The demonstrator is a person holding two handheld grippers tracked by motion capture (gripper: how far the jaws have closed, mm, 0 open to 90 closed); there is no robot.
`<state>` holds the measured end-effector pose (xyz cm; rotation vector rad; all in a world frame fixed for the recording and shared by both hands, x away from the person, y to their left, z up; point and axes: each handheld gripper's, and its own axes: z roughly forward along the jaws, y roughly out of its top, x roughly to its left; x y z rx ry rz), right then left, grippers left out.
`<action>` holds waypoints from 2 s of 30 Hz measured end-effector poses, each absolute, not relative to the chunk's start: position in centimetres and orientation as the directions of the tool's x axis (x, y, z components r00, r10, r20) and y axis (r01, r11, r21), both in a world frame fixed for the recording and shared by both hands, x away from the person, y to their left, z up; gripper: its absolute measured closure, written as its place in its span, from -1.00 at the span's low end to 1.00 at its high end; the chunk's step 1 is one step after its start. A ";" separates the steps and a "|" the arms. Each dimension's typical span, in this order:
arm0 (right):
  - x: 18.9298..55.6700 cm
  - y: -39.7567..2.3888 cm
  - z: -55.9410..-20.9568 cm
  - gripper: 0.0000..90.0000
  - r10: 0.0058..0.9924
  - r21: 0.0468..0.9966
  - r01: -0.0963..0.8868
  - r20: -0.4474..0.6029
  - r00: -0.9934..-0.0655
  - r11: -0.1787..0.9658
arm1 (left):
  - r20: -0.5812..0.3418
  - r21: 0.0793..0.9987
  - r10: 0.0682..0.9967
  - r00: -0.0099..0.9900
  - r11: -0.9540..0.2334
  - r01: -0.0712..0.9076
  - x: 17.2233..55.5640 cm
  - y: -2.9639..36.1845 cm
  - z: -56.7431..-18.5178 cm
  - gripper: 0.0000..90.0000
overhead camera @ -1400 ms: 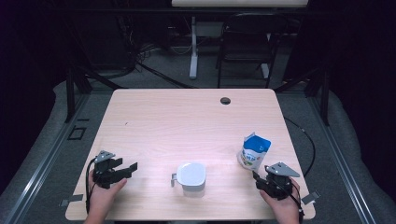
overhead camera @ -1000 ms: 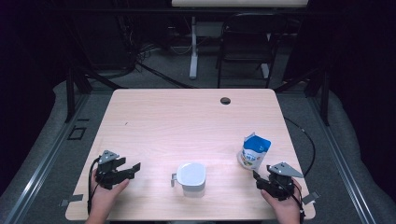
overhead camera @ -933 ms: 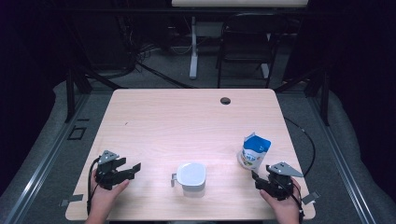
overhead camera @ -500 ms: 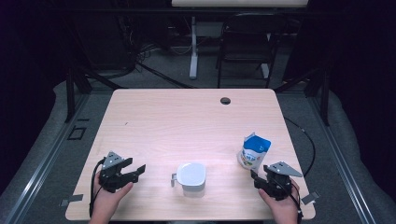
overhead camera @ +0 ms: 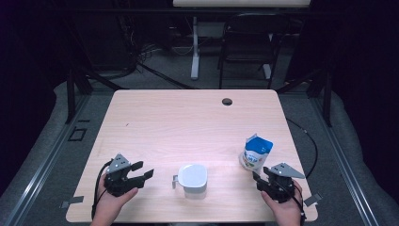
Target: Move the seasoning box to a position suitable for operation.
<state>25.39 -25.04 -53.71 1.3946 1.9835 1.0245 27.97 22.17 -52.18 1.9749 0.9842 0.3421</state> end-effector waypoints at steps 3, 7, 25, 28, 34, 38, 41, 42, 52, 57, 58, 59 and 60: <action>25.3 -24.5 -53.7 0.20 0.931 0.811 0.547 0.006 -0.364 0.209 | -0.116 0.802 0.709 0.695 -0.345 0.487 27.7 21.5 -52.2 0.01; 25.2 -24.3 -53.7 0.20 0.929 0.810 0.544 -0.004 -0.370 0.220 | -0.111 0.801 0.662 0.741 -0.382 0.461 27.3 20.6 -52.1 0.00; 25.3 -23.9 -54.0 0.30 0.910 0.805 0.545 0.015 -0.415 0.235 | -0.093 0.779 0.586 0.805 -0.461 0.426 26.8 17.5 -53.1 0.04; 25.2 -23.8 -54.0 0.34 0.906 0.805 0.542 0.013 -0.424 0.242 | -0.090 0.771 0.575 0.813 -0.477 0.423 26.9 16.9 -53.4 0.04; 25.0 -23.3 -53.8 0.39 0.897 0.814 0.522 0.002 -0.442 0.256 | -0.077 0.760 0.556 0.828 -0.504 0.410 27.7 15.9 -53.9 0.07; 24.9 -23.3 -53.8 0.37 0.893 0.816 0.517 0.004 -0.450 0.258 | -0.069 0.751 0.555 0.829 -0.518 0.409 28.1 15.2 -54.2 0.19; 24.9 -23.0 -53.8 0.36 0.886 0.817 0.514 0.010 -0.464 0.260 | -0.053 0.750 0.544 0.837 -0.532 0.393 28.1 14.8 -54.2 0.37; 24.9 -22.8 -53.7 0.36 0.883 0.816 0.513 0.005 -0.470 0.268 | -0.049 0.755 0.544 0.838 -0.529 0.388 28.0 14.7 -54.1 0.43; 25.4 -20.0 -52.6 0.51 0.814 0.824 0.469 0.015 -0.580 0.319 | 0.020 0.742 0.552 0.833 -0.567 0.358 27.1 14.5 -53.9 0.55; 25.7 -17.6 -51.5 0.51 0.747 0.820 0.422 -0.010 -0.664 0.386 | 0.018 0.736 0.549 0.836 -0.573 0.360 26.9 14.8 -53.9 0.56; 25.8 -17.1 -51.2 0.51 0.732 0.823 0.405 -0.018 -0.681 0.398 | 0.021 0.736 0.550 0.835 -0.574 0.359 26.9 14.8 -53.9 0.55; 25.9 -16.6 -50.9 0.53 0.715 0.827 0.384 -0.031 -0.699 0.411 | 0.021 0.737 0.551 0.834 -0.573 0.360 26.8 14.8 -53.9 0.55; 25.9 -16.2 -50.6 0.57 0.705 0.829 0.373 -0.037 -0.708 0.417 | 0.019 0.737 0.552 0.833 -0.571 0.362 26.8 14.8 -53.9 0.55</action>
